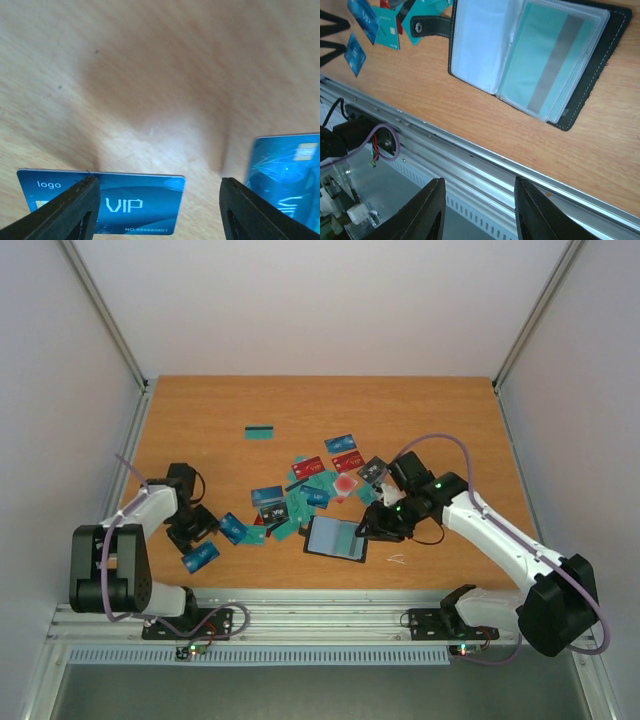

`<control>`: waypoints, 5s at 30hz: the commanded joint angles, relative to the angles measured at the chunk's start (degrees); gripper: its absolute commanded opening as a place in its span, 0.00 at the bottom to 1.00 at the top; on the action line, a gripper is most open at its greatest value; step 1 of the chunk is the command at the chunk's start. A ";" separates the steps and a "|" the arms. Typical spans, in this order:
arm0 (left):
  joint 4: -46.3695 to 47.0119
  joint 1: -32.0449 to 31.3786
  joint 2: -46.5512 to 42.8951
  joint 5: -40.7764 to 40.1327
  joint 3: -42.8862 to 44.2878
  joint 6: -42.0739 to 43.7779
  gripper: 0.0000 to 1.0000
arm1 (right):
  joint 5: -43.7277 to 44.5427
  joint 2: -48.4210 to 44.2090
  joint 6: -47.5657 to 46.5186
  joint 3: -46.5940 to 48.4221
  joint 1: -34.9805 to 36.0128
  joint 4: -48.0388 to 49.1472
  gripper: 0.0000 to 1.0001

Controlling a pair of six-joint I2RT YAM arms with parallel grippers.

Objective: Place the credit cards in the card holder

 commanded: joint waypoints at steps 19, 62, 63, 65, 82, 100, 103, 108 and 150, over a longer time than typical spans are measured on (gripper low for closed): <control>-1.40 -0.24 0.23 -0.60 -1.80 -2.31 0.59 | -1.89 -9.27 -5.41 -1.96 0.35 -8.87 0.40; -1.31 -0.74 5.66 -1.76 1.93 1.07 0.57 | -3.36 -15.09 3.21 -10.78 0.32 -2.66 0.40; -0.94 -0.79 5.32 -1.56 1.35 1.07 0.57 | -3.35 -15.18 3.32 -10.74 0.34 -2.60 0.40; -0.38 -0.87 4.68 -1.00 0.36 0.85 0.56 | -3.35 -15.43 3.64 -10.75 0.35 -2.70 0.40; 1.30 -9.18 -1.12 3.37 -7.20 -8.28 0.55 | -2.77 -21.83 6.61 -13.61 0.34 -4.11 0.40; -0.63 -14.29 -13.91 7.31 -13.90 -16.31 0.55 | -7.40 -27.94 19.74 -22.22 0.77 6.83 0.38; -0.04 -15.26 -13.85 7.89 -14.14 -16.49 0.55 | -6.68 -26.97 23.68 -23.24 2.48 11.34 0.38; 0.76 -15.73 -15.03 9.78 -15.32 -17.48 0.55 | -2.68 -21.87 32.51 -24.09 10.29 21.92 0.37; -29.03 -9.93 -26.90 3.86 26.52 3.63 0.68 | 21.42 44.56 61.88 16.07 47.89 54.77 0.43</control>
